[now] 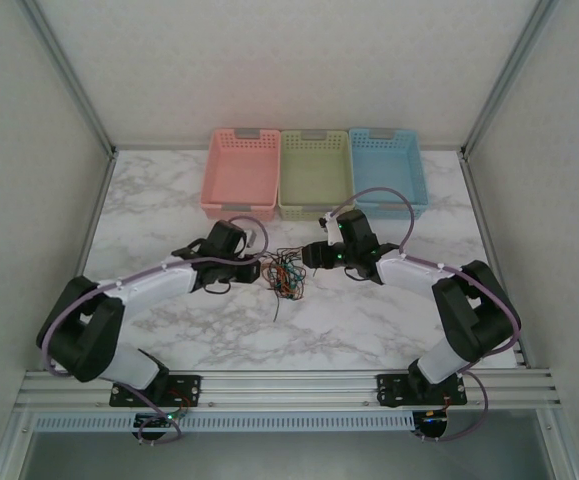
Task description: Untangle the cables
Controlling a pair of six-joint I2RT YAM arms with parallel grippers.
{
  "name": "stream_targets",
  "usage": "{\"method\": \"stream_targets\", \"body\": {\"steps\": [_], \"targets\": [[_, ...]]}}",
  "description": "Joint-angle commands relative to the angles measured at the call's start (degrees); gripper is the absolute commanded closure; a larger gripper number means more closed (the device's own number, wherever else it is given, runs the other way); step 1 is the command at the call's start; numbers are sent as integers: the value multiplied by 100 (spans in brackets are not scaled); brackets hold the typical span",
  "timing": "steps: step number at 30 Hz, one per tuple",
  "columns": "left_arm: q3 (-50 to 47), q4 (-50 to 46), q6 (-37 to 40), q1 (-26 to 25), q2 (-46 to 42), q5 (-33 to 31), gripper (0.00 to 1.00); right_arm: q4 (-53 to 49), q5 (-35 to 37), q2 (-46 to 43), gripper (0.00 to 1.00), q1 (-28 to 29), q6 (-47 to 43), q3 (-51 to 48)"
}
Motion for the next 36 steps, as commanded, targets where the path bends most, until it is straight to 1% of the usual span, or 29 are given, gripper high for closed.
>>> {"method": "stream_targets", "body": {"steps": [1,4,6,8,9,12,14,16,18,24,28,34,35,36], "targets": [[-209,-56,-410,-87,-459,180,78,111,-36,7,48,-21,69,-41],[-177,-529,-483,-161,-861,-3,77,94,-50,-14,49,-28,82,-30],[-195,-724,-547,-180,-1201,22,74,128,-43,-75,49,-19,79,-64],[-214,-796,-751,-180,-1495,91,64,145,-32,-115,49,-28,88,-88],[-237,-740,-927,-188,-1546,195,62,159,-31,-125,49,-25,94,-87],[-339,-236,-1530,-372,-1337,595,55,182,-73,-100,49,-17,134,-74],[-305,-10,-1757,-655,-1126,532,52,190,-93,-85,49,-18,136,-62],[-164,57,-1842,-944,-909,276,51,182,-89,-74,49,-19,118,-66],[-20,117,-1954,-1086,-673,127,51,173,-68,-81,49,-16,95,-64],[469,213,-2165,-1338,106,34,53,130,7,-89,49,-7,68,-61],[756,41,-2258,-1366,480,-180,56,104,23,-142,49,-8,50,-62],[1012,145,-2391,-1366,819,-97,59,76,17,-125,50,-3,51,-43],[1036,151,-2414,-1367,871,-78,60,85,9,-129,50,-3,48,-42],[1040,157,-2417,-1374,911,-39,64,79,11,-140,50,3,50,-37]]}}
